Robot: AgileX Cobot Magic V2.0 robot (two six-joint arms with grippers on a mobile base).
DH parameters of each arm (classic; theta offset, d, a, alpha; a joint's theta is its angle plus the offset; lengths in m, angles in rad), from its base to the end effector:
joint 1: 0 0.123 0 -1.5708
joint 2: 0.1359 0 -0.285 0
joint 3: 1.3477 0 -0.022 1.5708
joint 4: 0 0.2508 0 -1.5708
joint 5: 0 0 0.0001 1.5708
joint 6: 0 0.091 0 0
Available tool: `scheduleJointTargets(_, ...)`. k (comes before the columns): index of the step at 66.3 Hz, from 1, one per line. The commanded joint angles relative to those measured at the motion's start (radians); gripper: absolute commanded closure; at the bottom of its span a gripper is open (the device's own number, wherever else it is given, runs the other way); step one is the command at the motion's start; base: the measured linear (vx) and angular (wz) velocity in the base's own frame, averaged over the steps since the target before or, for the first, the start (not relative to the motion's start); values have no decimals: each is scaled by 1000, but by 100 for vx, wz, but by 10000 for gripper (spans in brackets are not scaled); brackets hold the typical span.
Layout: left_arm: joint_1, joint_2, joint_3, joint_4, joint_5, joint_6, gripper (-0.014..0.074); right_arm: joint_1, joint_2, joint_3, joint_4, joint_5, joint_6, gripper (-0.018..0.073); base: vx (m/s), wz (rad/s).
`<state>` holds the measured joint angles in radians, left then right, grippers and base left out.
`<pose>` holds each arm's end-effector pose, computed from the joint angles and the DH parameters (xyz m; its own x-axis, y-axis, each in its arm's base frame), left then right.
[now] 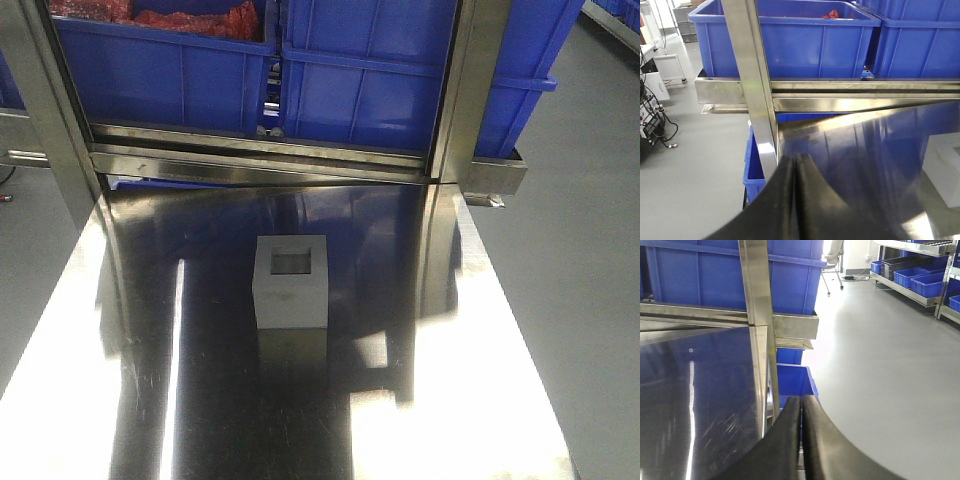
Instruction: Sort gray base to blue bin
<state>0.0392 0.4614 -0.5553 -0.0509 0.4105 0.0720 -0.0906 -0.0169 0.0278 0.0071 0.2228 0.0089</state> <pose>0.0957 0.0019 0.3294 -0.2272 0.0164 -0.9737 -0.0137 0.9997 0.0200 0.0552 -0.0049 0.1845 -0.1440 0.0290 -0.9892 0.0912 0.9957 0.0159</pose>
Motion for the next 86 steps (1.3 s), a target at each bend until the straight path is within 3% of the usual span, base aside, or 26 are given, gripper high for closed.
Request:
scheduleJointTargets(1,2,10,-34,-12,-79,0,453,0,15,2,-7,-73,-9,564,0,0)
scheduleJointTargets(7,2,10,-34,-12,-79,0,290,0,15,2,-7,-73,-9,564,0,0)
scheduleJointTargets(19,2,11,-32,-12,-79,-2,-141,0,15,2,-7,-73,-9,564,0,0)
scheduleJointTargets(38,2,11,-32,-15,-88,-9,-85,0,15,2,-7,-73,-9,564,0,0)
scheduleJointTargets(46,2,31,-49,-68,-57,10,-38,0,15,2,-7,-73,-9,564,0,0)
scheduleJointTargets(55,2,132,-110,-136,-27,146,-21,0,15,2,-7,-73,-9,564,0,0)
scheduleJointTargets(68,-1,381,-250,-326,1,321,-14,0,15,2,-7,-73,-9,564,0,0)
scheduleJointTargets(75,-54,509,-329,-363,-3,367,-15,0,15,2,-7,-73,-9,564,0,0)
scheduleJointTargets(86,-204,686,-442,-347,-61,366,-10,0,15,2,-7,-73,-9,564,0,0)
